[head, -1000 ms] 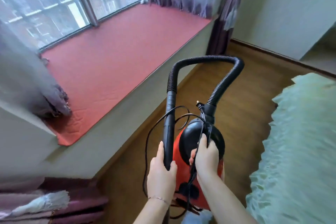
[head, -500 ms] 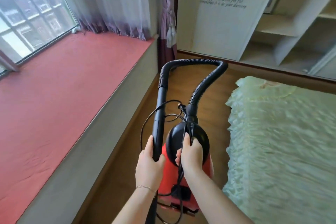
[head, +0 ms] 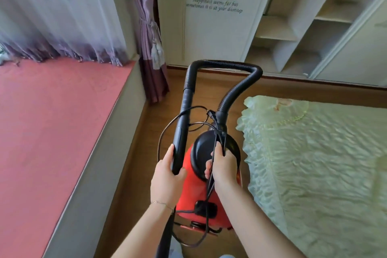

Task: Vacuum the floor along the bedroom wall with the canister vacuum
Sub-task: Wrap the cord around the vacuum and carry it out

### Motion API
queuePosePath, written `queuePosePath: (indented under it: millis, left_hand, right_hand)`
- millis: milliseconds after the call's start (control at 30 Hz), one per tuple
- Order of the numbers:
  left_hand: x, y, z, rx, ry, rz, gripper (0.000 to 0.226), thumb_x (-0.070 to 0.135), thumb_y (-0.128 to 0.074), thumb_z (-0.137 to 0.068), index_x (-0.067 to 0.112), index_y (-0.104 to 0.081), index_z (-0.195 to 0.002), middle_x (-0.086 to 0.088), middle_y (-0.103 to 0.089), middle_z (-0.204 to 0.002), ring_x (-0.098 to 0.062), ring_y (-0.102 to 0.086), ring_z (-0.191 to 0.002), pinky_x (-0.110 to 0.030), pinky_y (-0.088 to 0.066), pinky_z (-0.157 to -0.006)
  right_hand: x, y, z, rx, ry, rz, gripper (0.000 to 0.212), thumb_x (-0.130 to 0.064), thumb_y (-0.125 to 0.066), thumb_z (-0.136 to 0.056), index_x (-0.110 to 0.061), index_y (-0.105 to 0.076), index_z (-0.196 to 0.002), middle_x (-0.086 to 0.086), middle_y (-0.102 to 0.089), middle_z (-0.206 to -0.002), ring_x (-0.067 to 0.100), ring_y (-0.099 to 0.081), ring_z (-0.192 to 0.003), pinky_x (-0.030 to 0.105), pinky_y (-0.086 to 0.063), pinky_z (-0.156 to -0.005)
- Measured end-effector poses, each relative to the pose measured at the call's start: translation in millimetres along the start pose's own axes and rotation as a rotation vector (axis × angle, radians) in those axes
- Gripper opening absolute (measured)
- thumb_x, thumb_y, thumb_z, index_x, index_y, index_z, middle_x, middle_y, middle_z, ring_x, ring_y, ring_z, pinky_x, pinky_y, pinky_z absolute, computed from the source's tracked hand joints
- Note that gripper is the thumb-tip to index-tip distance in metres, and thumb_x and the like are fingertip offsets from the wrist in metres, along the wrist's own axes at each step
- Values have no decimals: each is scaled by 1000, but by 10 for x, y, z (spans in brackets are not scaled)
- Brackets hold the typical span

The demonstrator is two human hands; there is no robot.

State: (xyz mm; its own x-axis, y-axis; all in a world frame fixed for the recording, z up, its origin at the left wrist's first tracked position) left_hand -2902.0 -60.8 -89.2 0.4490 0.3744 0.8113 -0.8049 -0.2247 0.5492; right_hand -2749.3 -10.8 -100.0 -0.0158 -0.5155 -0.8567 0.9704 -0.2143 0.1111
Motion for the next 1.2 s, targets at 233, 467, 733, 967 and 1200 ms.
queuePosePath:
  millis: [233,467,733,967,1200]
  left_hand:
    - [435,-80,-1017,-61,-85,-65,67,22,-59,-84,38,-32,-143,3,-58,-107,-17,-59,-83,-28,-47,-65]
    - [960,-590,-2227,-120,-111,-81,68,19,-59,-82,38,-33,-142,-1,-60,-100,-17,-58,-72,-24,-42,-55]
    - [1824,-1176,-3569,-158,-187,-125,68,18,-61,-85,35,-31,-144,0,-54,-111,-15,-58,-86,-21,-43,-60]
    - [2451,-1834,-4735,-244,-282,-168,69,21,-60,-87,35,-26,-146,1,-53,-115,-11,-53,-88,-9,-37,-58]
    - [3308,-2553,-5986,-426,-406,-231,62,26,-56,-89,37,-28,-144,4,-49,-100,-2,-50,-69,-10,-33,-52]
  right_hand:
    - [-587,-266,-735,81,-12,-103,34,-33,-39,-100,-8,-50,-80,10,-49,-49,20,-41,-32,24,-37,-37]
    - [-1109,-427,-1907,100,-63,-154,31,-35,-39,-100,-8,-53,-92,9,-49,-48,18,-41,-31,22,-37,-37]
    - [-1965,-366,-3196,140,-51,-201,33,-34,-39,-100,-11,-51,-81,8,-46,-44,19,-38,-28,21,-34,-34]
    - [-2566,-294,-4394,247,-51,-221,33,-34,-39,-100,-10,-51,-82,7,-46,-43,20,-39,-30,23,-35,-36]
    - [-3272,-120,-5513,464,-129,-319,34,-37,-38,-100,-7,-53,-94,9,-47,-52,20,-40,-36,23,-37,-37]
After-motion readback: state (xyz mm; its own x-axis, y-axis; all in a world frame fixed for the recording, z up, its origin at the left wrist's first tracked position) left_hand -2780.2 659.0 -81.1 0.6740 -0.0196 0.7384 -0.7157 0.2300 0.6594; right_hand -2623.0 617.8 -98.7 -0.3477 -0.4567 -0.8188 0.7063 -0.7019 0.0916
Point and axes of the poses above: each hand's wrist, its own z-axis away from the middle knuckle, its own y-axis out of the back of the hand, x = y × z, the point moved 6 cm from there along -z, towards the middle knuckle
